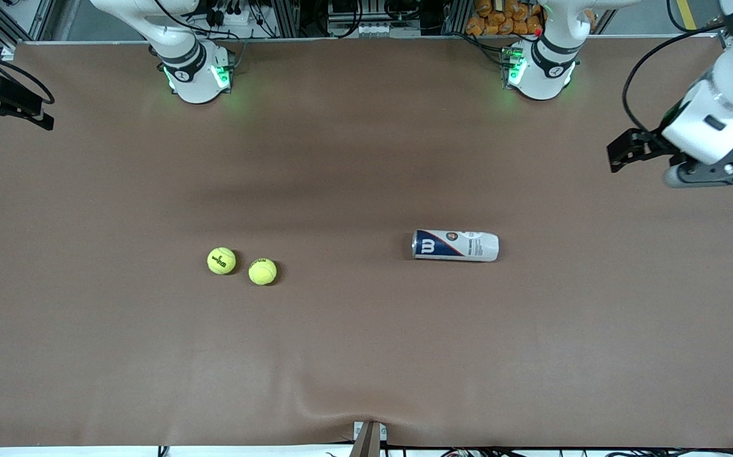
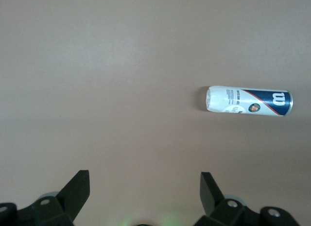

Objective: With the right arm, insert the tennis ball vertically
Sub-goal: 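Move the left gripper out from rest toward the Wilson can, then lower the left gripper over the can and grasp its body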

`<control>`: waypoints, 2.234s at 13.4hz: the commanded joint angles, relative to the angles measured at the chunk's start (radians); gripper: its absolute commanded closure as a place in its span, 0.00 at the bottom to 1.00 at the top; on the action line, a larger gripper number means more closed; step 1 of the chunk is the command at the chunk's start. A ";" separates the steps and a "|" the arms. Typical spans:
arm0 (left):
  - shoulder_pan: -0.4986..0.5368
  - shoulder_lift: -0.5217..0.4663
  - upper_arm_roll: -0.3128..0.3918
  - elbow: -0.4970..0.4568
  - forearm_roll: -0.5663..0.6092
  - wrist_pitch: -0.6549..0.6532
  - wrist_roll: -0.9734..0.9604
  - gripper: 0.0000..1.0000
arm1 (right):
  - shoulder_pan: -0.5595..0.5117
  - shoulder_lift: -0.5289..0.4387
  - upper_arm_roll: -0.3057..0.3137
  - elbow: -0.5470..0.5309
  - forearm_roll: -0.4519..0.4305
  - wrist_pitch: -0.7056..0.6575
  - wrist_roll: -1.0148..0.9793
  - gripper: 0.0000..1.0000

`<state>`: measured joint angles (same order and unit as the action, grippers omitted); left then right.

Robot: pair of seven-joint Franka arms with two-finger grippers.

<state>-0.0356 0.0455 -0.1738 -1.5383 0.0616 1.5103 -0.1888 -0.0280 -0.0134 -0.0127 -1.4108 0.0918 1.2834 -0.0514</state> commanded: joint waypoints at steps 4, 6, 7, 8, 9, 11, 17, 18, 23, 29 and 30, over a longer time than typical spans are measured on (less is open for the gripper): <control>-0.090 0.065 -0.007 0.009 0.024 0.005 0.006 0.00 | -0.016 -0.019 0.011 -0.016 0.009 -0.003 -0.012 0.00; -0.104 0.094 -0.009 0.003 0.026 0.004 0.005 0.00 | -0.016 -0.019 0.011 -0.016 0.009 -0.003 -0.012 0.00; -0.131 0.112 -0.009 0.004 0.029 0.005 0.006 0.00 | -0.016 -0.019 0.011 -0.016 0.009 -0.003 -0.012 0.00; -0.156 0.126 -0.006 0.004 0.030 0.005 0.005 0.00 | -0.016 -0.019 0.011 -0.016 0.009 -0.003 -0.012 0.00; -0.173 0.141 -0.006 0.004 0.033 0.005 -0.003 0.00 | -0.016 -0.017 0.011 -0.016 0.009 -0.003 -0.012 0.00; -0.214 0.183 -0.010 0.004 0.073 0.005 0.002 0.00 | -0.016 -0.019 0.011 -0.016 0.009 -0.003 -0.012 0.00; -0.322 0.302 -0.012 0.003 0.098 0.011 0.012 0.00 | -0.016 -0.017 0.011 -0.016 0.009 -0.006 -0.012 0.00; -0.342 0.327 -0.013 0.003 0.121 0.025 0.034 0.00 | -0.015 -0.017 0.011 -0.016 0.009 -0.006 -0.012 0.00; -0.403 0.427 -0.013 0.003 0.179 0.109 0.132 0.00 | -0.015 -0.017 0.011 -0.016 0.009 -0.007 -0.012 0.00; -0.475 0.516 -0.013 0.006 0.277 0.168 0.219 0.00 | -0.015 -0.017 0.011 -0.016 0.009 -0.009 -0.012 0.00; -0.499 0.533 -0.013 0.006 0.299 0.177 0.230 0.00 | -0.015 -0.017 0.011 -0.016 0.009 -0.007 -0.012 0.00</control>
<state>-0.4950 0.5430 -0.1911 -1.5477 0.3090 1.6748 0.0146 -0.0280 -0.0134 -0.0110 -1.4116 0.0922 1.2783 -0.0514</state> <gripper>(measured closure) 0.000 0.000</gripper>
